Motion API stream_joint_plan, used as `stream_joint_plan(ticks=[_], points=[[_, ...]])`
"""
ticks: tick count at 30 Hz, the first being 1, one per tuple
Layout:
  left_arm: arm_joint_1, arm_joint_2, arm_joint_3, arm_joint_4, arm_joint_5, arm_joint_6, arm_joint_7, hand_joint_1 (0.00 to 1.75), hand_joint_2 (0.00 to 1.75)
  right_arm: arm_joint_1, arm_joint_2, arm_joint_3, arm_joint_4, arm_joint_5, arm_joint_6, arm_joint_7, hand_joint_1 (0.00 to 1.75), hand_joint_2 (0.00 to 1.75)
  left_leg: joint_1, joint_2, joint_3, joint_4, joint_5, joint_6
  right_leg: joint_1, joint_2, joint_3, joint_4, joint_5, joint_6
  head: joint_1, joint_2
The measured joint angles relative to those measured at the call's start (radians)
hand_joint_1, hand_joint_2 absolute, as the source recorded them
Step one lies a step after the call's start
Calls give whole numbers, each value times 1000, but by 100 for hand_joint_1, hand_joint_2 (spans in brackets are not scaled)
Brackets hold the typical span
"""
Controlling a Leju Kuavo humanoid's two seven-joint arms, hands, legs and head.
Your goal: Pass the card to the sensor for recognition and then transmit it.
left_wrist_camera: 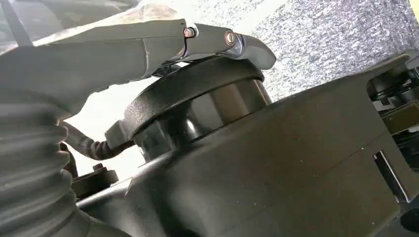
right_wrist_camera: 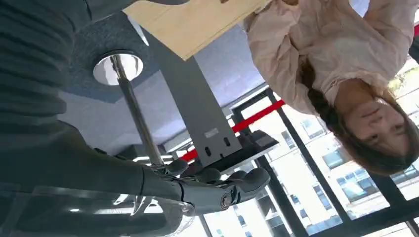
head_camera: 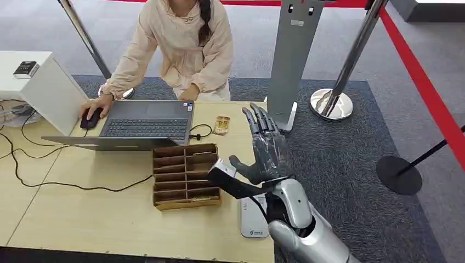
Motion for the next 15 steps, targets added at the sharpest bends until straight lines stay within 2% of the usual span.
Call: stream_joint_plan(ticks=[11, 15], points=[[-1, 0, 0, 2, 0, -5, -4, 0, 175, -7, 3, 45, 0, 16, 39, -2, 0, 175, 0, 0, 0, 0, 0, 0, 0, 0, 0, 1, 0, 0, 0, 0], [-1, 0, -1, 2, 0, -5, 0, 0, 175, -30, 10, 77, 5, -29, 101, -23, 0, 175, 0, 0, 0, 0, 0, 0, 0, 0, 0, 1, 0, 0, 0, 0]])
